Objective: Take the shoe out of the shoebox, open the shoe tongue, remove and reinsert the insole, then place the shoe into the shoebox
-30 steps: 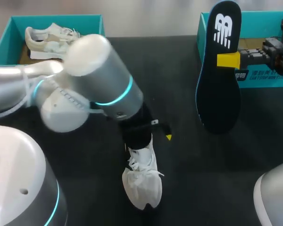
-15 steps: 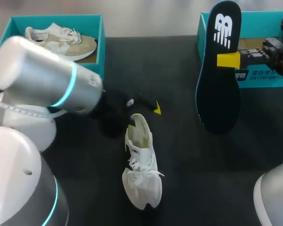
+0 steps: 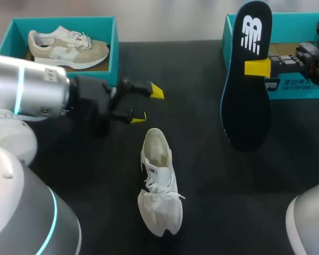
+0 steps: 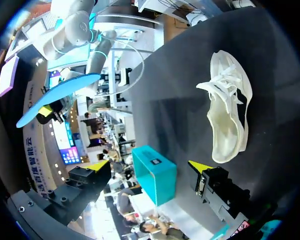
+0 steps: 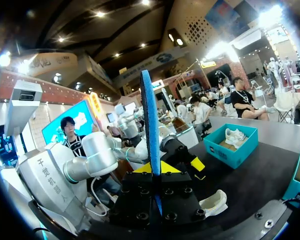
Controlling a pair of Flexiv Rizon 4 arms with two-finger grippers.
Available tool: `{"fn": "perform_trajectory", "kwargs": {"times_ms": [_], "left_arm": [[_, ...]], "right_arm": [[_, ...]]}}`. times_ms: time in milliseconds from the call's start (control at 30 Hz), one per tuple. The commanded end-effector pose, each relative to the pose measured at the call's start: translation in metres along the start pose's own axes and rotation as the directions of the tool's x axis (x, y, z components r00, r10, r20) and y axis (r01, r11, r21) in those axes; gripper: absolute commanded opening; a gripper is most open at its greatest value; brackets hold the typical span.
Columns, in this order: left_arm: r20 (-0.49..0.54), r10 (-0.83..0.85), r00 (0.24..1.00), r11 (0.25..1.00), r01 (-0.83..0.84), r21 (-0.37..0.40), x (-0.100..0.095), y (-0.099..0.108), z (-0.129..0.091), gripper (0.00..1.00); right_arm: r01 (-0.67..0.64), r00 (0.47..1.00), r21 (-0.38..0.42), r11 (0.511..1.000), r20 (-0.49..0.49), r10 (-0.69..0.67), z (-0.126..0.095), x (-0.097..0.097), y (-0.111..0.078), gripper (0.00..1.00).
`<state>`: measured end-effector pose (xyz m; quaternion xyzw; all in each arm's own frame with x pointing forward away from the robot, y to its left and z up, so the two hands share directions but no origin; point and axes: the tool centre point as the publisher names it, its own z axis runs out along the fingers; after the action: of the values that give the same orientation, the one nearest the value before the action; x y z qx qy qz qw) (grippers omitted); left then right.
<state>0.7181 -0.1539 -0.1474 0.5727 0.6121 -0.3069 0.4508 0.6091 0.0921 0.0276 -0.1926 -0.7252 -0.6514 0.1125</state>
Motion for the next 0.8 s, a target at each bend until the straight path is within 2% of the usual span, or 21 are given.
{"fn": "perform_trajectory", "kwargs": {"times_ms": [33,400,600,800], "left_arm": [[0.140,0.009,0.990,1.000,-0.009,0.000,-0.004,0.005,-0.010,1.00],[0.226,0.016,0.974,1.000,-0.013,-0.017,-0.022,0.017,-0.023,1.00],[0.303,0.005,0.953,1.000,-0.001,-0.013,-0.025,0.027,-0.034,1.00],[0.333,0.012,0.943,1.000,-0.013,0.000,-0.030,0.037,-0.041,1.00]], "right_arm": [[0.000,1.000,0.004,1.000,-0.003,0.000,0.003,-0.003,0.002,0.00],[0.000,1.000,0.004,1.000,-0.003,0.000,0.003,-0.003,0.002,0.00],[0.000,1.000,0.004,1.000,-0.003,0.000,0.003,-0.003,0.002,0.00],[0.000,1.000,0.004,1.000,-0.003,0.000,0.003,-0.003,0.002,0.00]]}}
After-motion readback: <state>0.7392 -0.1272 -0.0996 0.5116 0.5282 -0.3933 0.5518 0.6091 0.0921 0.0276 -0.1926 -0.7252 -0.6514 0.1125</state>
